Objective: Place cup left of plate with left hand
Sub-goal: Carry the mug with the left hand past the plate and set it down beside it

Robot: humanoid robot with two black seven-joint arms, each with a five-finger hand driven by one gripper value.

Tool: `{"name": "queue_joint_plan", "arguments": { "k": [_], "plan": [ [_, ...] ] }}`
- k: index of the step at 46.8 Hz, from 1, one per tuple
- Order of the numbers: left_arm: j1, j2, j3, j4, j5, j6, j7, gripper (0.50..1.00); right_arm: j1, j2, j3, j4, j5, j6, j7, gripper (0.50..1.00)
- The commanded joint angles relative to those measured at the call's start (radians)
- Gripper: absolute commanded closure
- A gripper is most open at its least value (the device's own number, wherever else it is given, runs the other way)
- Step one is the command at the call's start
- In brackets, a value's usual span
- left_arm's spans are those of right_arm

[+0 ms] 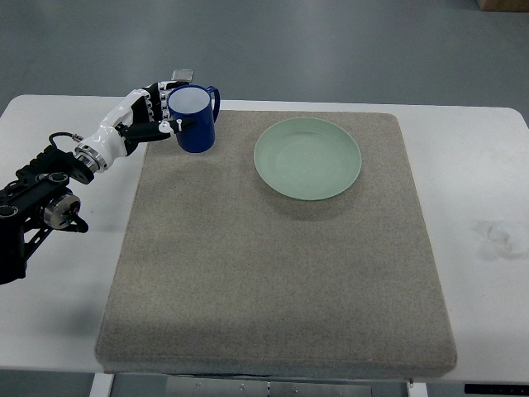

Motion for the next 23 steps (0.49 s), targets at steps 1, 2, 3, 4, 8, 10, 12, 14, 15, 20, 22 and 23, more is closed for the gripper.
{"name": "queue_joint_plan", "arguments": {
  "k": [1,2,3,4,8,10,12,14,15,20,22,23],
  "plan": [
    [0.002,-0.015,0.0,0.03,-0.001,0.0,-0.012,0.744,0.0,0.0,0.0,0.0,0.0,0.0,0.0,0.568],
    [0.003,-0.016,0.0,0.038,-0.001,0.0,-0.015,0.742,0.0,0.0,0.0,0.0,0.0,0.0,0.0,0.568],
    [0.003,-0.019,0.0,0.045,-0.001,0.0,-0.016,0.742,0.0,0.0,0.0,0.0,0.0,0.0,0.0,0.568],
    [0.005,-0.019,0.0,0.053,-0.001,0.0,-0.016,0.739,0.0,0.0,0.0,0.0,0.0,0.0,0.0,0.568],
    [0.006,-0.03,0.002,0.059,-0.001,0.0,-0.021,0.729,0.0,0.0,0.0,0.001,0.0,0.0,0.0,0.568],
    [0.006,-0.033,0.002,0.061,-0.001,0.001,-0.022,0.716,0.0,0.0,0.0,0.001,0.0,0.0,0.0,0.568],
    [0.006,-0.036,0.002,0.061,-0.004,0.003,-0.024,0.688,0.0,0.0,0.0,0.0,0.0,0.0,0.0,0.568],
    [0.006,-0.042,0.002,0.061,-0.008,0.012,-0.024,0.684,0.0,0.0,0.0,0.001,0.0,0.0,0.0,0.568],
    [0.006,-0.047,0.002,0.061,-0.008,0.021,-0.024,0.669,0.0,0.0,0.0,0.0,0.0,0.0,0.0,0.568],
    [0.008,-0.052,0.002,0.059,-0.003,0.044,-0.024,0.647,0.0,0.0,0.0,0.0,0.0,0.0,0.0,0.568],
    [0.006,-0.053,0.002,0.059,-0.004,0.046,-0.024,0.637,0.0,0.0,0.0,0.0,0.0,0.0,0.0,0.568],
    [0.006,-0.052,0.002,0.058,-0.004,0.047,-0.024,0.632,0.0,0.0,0.0,0.0,0.0,0.0,0.0,0.568]
  ]
}}
